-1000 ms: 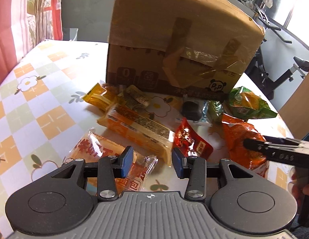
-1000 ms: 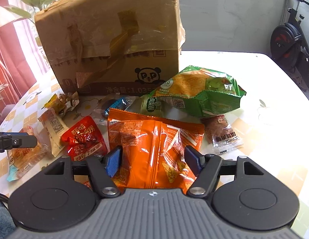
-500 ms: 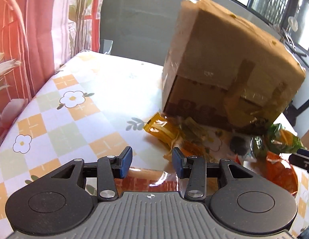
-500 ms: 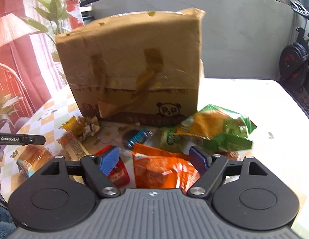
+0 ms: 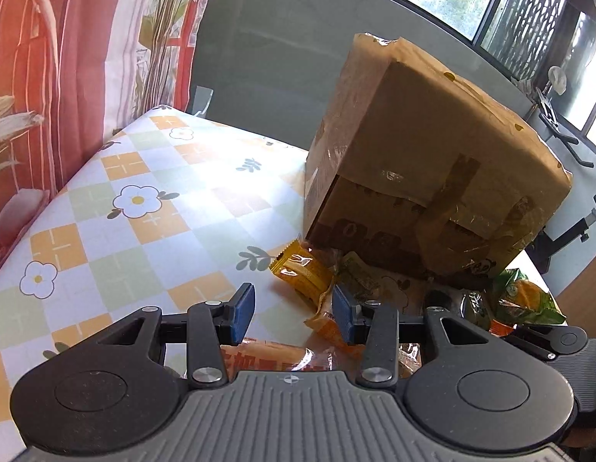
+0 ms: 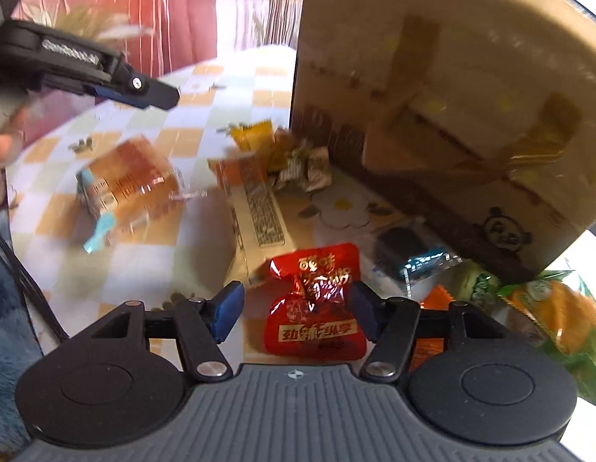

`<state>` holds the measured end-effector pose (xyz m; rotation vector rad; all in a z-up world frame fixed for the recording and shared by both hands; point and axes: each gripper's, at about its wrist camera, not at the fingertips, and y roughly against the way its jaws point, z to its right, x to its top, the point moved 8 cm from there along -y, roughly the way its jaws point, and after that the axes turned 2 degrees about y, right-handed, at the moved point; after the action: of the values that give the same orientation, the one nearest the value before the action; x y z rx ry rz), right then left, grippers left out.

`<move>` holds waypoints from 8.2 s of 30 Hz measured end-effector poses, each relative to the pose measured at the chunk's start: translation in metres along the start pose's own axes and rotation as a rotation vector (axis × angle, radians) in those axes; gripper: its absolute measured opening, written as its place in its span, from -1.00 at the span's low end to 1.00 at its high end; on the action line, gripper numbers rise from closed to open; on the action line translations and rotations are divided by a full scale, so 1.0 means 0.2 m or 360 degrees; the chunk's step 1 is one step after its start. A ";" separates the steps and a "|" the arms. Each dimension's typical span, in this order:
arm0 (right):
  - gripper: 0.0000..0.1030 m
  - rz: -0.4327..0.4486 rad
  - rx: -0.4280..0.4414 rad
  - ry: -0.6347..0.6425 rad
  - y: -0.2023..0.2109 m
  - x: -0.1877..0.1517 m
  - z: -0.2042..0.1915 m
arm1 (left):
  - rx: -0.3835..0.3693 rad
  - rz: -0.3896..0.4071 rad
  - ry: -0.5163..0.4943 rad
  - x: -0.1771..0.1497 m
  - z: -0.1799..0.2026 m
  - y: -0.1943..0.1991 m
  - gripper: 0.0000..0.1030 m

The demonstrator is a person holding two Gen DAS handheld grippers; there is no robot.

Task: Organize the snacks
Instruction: 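Lower the left gripper toward the yellow wafer packet while the right gripper approaches the red sachet, then close the left gripper on the yellow wafer packet while the right gripper grasps the red sachet, then carry the wafer packet and red sachet over the lined box with both grippers, then open both grippers to drop the wafer and sachet into the box, then move both grippers back to the snack pile, then grasp a small packet with the right gripper while the left gripper grasps the clear twisted-snack bag, then carry the twisted-snack bag and small packet over the lined box with both grippers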

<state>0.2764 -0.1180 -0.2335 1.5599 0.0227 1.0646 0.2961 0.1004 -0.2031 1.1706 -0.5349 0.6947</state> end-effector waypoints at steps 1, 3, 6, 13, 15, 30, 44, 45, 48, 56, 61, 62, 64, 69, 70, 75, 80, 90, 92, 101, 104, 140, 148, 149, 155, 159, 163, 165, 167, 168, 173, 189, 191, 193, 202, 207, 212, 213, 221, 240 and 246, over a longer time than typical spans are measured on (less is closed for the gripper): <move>0.22 -0.0010 -0.0013 -0.0006 -0.03 0.00 0.01 | 0.0000 -0.0003 0.0000 0.00 0.00 0.00 -0.10; 0.21 -0.0024 -0.0030 -0.0045 -0.06 -0.01 0.03 | 0.0001 -0.0006 -0.0002 -0.01 -0.02 0.00 -0.10; 0.21 -0.0039 -0.0001 -0.0166 -0.10 -0.03 0.07 | 0.0004 -0.0009 -0.0007 0.00 -0.03 -0.01 -0.10; -0.25 0.0044 0.0043 -0.0346 -0.10 -0.07 0.13 | -0.0004 -0.0039 -0.0012 -0.01 -0.03 -0.04 -0.10; -0.33 0.0063 0.0059 -0.0392 -0.07 -0.07 0.13 | -0.0006 -0.0047 -0.0018 -0.01 -0.03 -0.04 -0.10; -0.72 0.0243 0.0061 -0.0622 0.08 -0.14 0.22 | 0.0060 -0.0207 0.0166 0.13 -0.01 -0.38 -0.09; -0.74 0.0335 0.0102 -0.0766 0.17 -0.20 0.30 | 0.0193 -0.0342 0.0124 0.09 0.01 -0.58 -0.33; -0.74 0.0338 0.0109 -0.0767 0.17 -0.20 0.29 | 0.0194 -0.0339 0.0126 0.09 -0.01 -0.57 -0.34; -0.74 0.0345 0.0146 -0.0789 0.18 -0.20 0.29 | 0.0248 -0.0320 0.0045 0.08 -0.05 -0.52 -0.36; -0.74 0.0447 0.0155 -0.0850 0.27 -0.17 0.32 | 0.0184 -0.0179 -0.0098 0.17 -0.02 -0.30 -0.37; -0.75 0.0533 0.0151 -0.0871 0.35 -0.12 0.36 | 0.0093 -0.0084 -0.0159 0.22 0.11 -0.18 -0.37; -0.75 0.0551 0.0143 -0.0865 0.36 -0.10 0.37 | 0.0068 -0.0070 -0.0180 0.22 0.14 -0.16 -0.37; -0.75 0.0587 0.0131 -0.0843 0.39 -0.08 0.38 | 0.0024 -0.0046 -0.0223 0.24 0.19 -0.12 -0.37; -0.76 0.0722 0.0088 -0.0796 0.52 0.02 0.45 | -0.0075 0.0098 -0.0355 0.33 0.34 0.03 -0.37; -0.76 0.0759 0.0079 -0.0795 0.55 0.05 0.47 | -0.0092 0.0126 -0.0371 0.35 0.37 0.05 -0.37; -0.77 0.0913 0.0103 -0.0870 0.69 0.15 0.58 | -0.0185 0.0240 -0.0393 0.46 0.50 0.14 -0.37; -0.77 0.1040 0.0143 -0.0899 0.81 0.28 0.70 | -0.0234 0.0361 -0.0483 0.60 0.65 0.18 -0.36; -0.77 0.1227 -0.0017 -0.0782 0.85 0.67 0.96 | -0.0227 0.0455 -0.0432 0.93 0.86 -0.02 -0.36; -0.77 0.1213 -0.0099 -0.0768 0.76 0.72 0.99 | -0.0174 0.0425 -0.0429 0.95 0.89 -0.12 -0.36; -0.38 0.1061 -0.0242 -0.0894 0.52 0.65 1.07 | -0.0117 0.0208 -0.0334 0.88 0.82 -0.38 -0.07; -0.36 0.1046 -0.0254 -0.0889 0.55 0.61 1.06 | -0.0096 0.0184 -0.0329 0.87 0.77 -0.34 -0.07; 0.00 0.0352 0.0096 -0.0671 -0.21 0.34 0.12 | -0.0033 -0.0111 -0.0328 0.35 -0.04 -0.33 -0.13; 0.09 0.0202 0.0013 -0.0537 -0.42 0.38 0.14 | -0.0036 -0.0159 -0.0267 0.32 -0.09 -0.42 -0.13; 0.14 0.0180 -0.0001 -0.0540 -0.43 0.38 0.14 | -0.0043 -0.0169 -0.0257 0.31 -0.09 -0.43 -0.13; 0.14 0.0204 -0.0026 -0.0469 -0.44 0.37 0.13 | -0.0083 -0.0208 -0.0250 0.28 -0.06 -0.47 -0.14; -0.18 0.0179 0.0000 -0.0428 -0.40 0.35 0.11 | -0.0078 -0.0219 -0.0254 0.27 -0.05 -0.50 -0.14; -0.90 0.0144 -0.0041 -0.0397 -0.34 0.28 0.12 | -0.0068 -0.0262 -0.0263 0.22 0.00 -0.54 -0.13; -0.91 0.0144 -0.0009 -0.0471 -0.31 0.24 0.16 | -0.0058 -0.0276 -0.0304 0.20 0.04 -0.56 -0.13; -0.91 0.0148 -0.0015 -0.0508 -0.28 0.19 0.19 | -0.0056 -0.0282 -0.0330 0.19 0.09 -0.59 -0.12; -0.91 0.0151 -0.0018 -0.0528 -0.27 0.18 0.20 | -0.0055 -0.0292 -0.0333 0.19 0.10 -0.60 -0.10; -0.91 0.0189 0.0046 -0.0675 -0.24 0.10 0.26 | -0.0023 -0.0325 -0.0297 0.19 0.15 -0.67 0.05; -0.98 0.0323 0.0154 -0.0869 -0.09 0.03 0.36 | 0.0040 -0.0366 -0.0461 0.10 0.34 -0.72 -0.19; -0.99 0.0384 0.0142 -0.0896 -0.03 0.04 0.40 | 0.0054 -0.0351 -0.0479 0.08 0.35 -0.67 -0.20; -0.99 0.0434 0.0131 -0.0926 0.03 0.04 0.44 | 0.0045 -0.0329 -0.0431 0.07 0.35 -0.61 -0.21; -0.99 0.0508 0.0161 -0.1040 0.23 -0.05 0.54 | 0.0009 -0.0105 -0.0233 0.00 0.40 -0.26 -0.20; -0.99 0.0537 0.0143 -0.1092 0.31 -0.13 0.54 | 0.0015 -0.0047 -0.0228 -0.04 0.42 -0.12 -0.20; -0.99 0.0608 0.0124 -0.1096 0.42 -0.18 0.53 | 0.0005 0.0014 -0.0208 -0.06 0.42 -0.03 -0.20; -0.99 0.0619 0.0118 -0.1091 0.44 -0.18 0.53 | -0.0002 0.0022 -0.0200 -0.05 0.42 -0.02 -0.20; -0.99 0.0763 0.0074 -0.1027 0.59 -0.06 0.54 | 0.0023 0.0200 -0.0261 0.07 0.44 0.13 -0.20; -0.99 0.1328 -0.0149 -0.0936 1.07 0.34 0.85 | -0.0110 0.0553 -0.0373 0.65 0.69 0.28 -0.19; -0.99 0.1282 -0.0291 -0.0927 0.91 0.45 1.00 | -0.0094 0.0562 -0.0447 0.82 0.81 0.14 -0.19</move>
<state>0.3577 -0.2813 -0.0137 1.6846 -1.1472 1.1139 0.3833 -0.0126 -0.0203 1.1362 -1.0091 0.8124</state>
